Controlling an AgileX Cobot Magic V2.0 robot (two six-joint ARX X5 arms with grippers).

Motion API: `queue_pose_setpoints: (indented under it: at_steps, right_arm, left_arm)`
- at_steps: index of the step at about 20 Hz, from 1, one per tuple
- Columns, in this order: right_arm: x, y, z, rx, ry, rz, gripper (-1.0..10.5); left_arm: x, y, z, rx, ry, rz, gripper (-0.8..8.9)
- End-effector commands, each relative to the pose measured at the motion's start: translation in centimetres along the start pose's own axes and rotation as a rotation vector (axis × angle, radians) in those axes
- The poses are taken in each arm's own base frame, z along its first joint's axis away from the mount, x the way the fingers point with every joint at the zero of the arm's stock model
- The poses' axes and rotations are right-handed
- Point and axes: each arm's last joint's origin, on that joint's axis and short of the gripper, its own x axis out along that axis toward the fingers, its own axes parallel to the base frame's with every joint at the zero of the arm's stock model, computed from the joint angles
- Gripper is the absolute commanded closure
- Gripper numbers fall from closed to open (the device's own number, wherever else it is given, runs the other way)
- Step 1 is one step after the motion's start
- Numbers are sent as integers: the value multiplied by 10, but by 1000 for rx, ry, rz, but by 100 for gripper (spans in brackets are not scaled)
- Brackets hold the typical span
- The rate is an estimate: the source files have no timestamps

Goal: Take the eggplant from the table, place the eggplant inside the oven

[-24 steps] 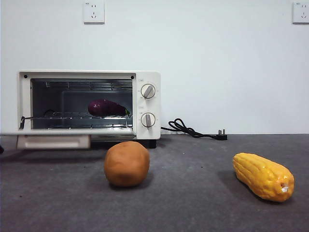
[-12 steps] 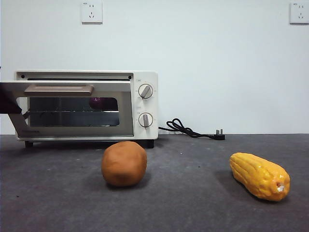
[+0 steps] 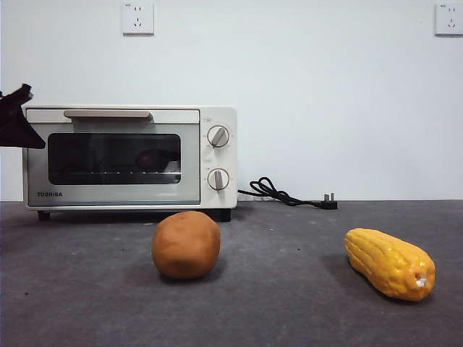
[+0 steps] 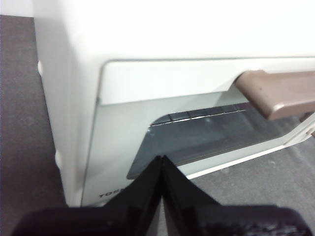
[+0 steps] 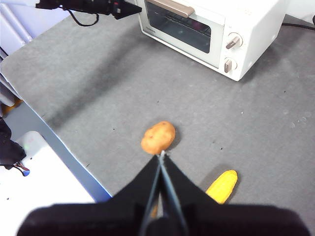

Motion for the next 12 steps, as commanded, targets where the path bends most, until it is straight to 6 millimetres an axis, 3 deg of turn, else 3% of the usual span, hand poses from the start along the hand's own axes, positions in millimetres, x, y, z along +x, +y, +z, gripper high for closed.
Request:
queue_pose_setpoints:
  at_steps: [1, 7, 12]
  right_arm:
    - [1, 0, -2, -4, 26, -2, 959]
    - [1, 0, -2, -4, 25, -3, 958]
    - [1, 0, -2, -5, 25, -3, 958]
  left_arm:
    - [2, -3, 0, -1, 0, -2, 821]
    - [-16, -20, 11, -7, 16, -6, 821]
    - [-62, -50, 32, -7, 20, 47, 820]
